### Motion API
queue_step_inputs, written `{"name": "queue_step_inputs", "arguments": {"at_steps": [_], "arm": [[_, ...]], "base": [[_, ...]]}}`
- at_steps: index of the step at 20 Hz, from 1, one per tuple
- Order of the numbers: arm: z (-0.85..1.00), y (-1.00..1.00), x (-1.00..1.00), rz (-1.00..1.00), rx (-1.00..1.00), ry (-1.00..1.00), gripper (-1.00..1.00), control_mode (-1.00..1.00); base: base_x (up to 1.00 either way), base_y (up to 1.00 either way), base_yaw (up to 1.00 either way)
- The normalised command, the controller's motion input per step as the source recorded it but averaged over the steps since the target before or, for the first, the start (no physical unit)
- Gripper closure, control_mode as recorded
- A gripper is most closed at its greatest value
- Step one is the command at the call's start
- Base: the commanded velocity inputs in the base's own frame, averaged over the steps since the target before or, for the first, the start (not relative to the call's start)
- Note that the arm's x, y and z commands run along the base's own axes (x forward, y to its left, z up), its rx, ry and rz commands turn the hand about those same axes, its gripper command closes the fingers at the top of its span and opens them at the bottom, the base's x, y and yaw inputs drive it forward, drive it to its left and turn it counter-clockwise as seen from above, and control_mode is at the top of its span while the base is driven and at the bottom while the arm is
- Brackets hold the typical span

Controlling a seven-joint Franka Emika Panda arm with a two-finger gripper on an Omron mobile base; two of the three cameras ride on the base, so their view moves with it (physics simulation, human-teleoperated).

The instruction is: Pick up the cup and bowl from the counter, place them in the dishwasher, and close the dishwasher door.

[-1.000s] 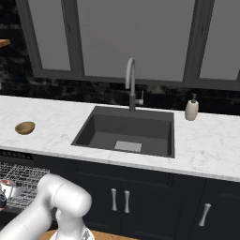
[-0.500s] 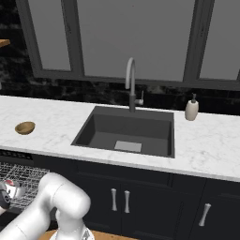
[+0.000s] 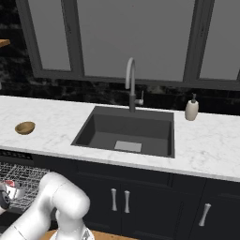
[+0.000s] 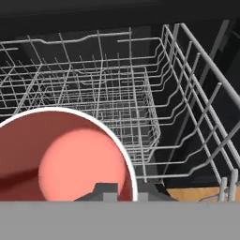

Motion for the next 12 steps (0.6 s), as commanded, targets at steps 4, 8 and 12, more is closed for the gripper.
{"name": "queue_step_inputs", "arguments": {"at_steps": [4, 8, 12], "arm": [[0.03, 0.16, -0.38, 0.0, 0.0, 0.12, -1.0, -1.0], [0.08, 0.05, -0.49, 0.0, 0.0, 0.0, -1.0, -1.0], [0.31, 0.01, -0.46, 0.0, 0.0, 0.0, -1.0, -1.0]], "base": [[0.0, 0.0, 0.0], [0.0, 0.0, 0.0], [0.0, 0.0, 0.0]]}}
